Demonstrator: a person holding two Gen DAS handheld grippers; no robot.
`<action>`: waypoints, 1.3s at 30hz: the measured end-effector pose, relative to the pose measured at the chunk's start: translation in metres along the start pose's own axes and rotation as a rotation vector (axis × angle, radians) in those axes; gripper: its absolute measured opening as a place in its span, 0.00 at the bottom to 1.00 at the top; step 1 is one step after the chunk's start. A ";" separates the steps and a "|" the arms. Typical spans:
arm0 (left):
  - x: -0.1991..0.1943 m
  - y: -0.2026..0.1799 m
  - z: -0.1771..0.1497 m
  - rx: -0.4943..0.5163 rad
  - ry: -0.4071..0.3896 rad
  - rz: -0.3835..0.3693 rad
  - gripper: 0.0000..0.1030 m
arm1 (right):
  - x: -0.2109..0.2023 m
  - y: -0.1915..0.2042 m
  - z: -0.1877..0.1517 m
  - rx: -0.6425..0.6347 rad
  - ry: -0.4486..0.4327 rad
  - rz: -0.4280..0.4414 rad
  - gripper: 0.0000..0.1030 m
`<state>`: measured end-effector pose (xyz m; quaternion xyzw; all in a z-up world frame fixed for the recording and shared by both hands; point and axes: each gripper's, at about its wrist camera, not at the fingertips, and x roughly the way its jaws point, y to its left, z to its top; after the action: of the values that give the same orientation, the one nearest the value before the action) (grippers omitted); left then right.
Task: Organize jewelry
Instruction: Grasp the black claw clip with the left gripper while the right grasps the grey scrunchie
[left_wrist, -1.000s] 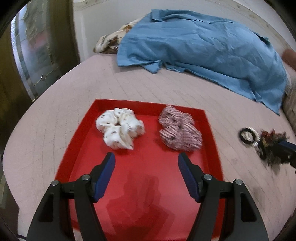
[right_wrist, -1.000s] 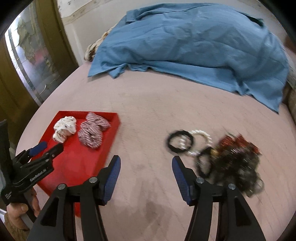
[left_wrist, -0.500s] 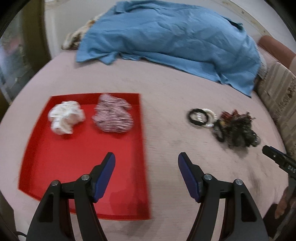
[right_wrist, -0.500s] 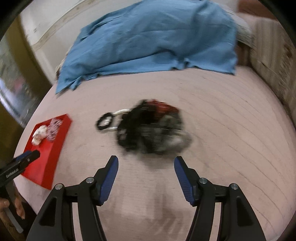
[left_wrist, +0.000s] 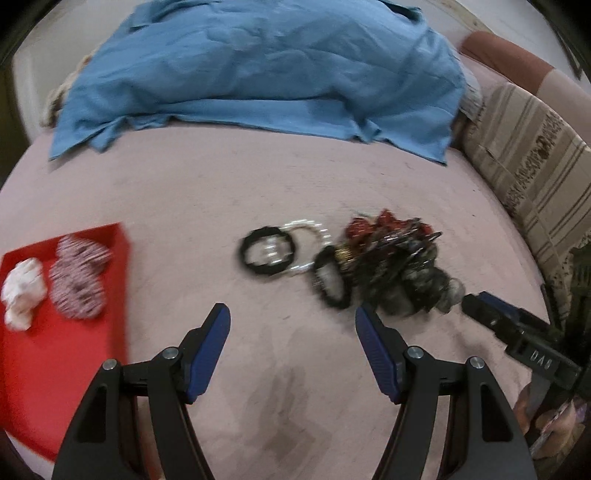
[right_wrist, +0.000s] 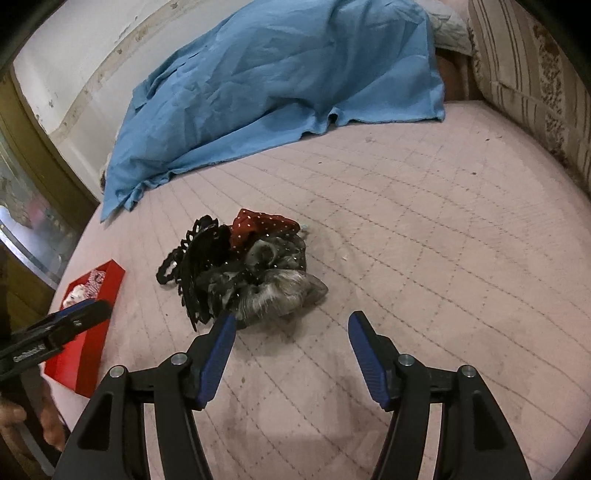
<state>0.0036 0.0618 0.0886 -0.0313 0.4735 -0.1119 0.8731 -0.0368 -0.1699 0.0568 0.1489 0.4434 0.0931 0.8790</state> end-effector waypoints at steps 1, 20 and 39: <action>0.006 -0.004 0.003 0.004 0.005 -0.013 0.67 | 0.002 -0.001 0.001 0.004 0.000 0.009 0.66; 0.073 -0.025 0.025 -0.018 0.098 -0.199 0.13 | 0.044 -0.013 0.013 0.073 0.047 0.105 0.48; -0.015 -0.017 -0.001 -0.046 -0.033 -0.173 0.07 | -0.019 0.029 0.003 -0.042 -0.018 0.121 0.08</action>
<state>-0.0080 0.0490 0.1026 -0.0938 0.4570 -0.1754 0.8669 -0.0468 -0.1492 0.0824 0.1578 0.4236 0.1540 0.8786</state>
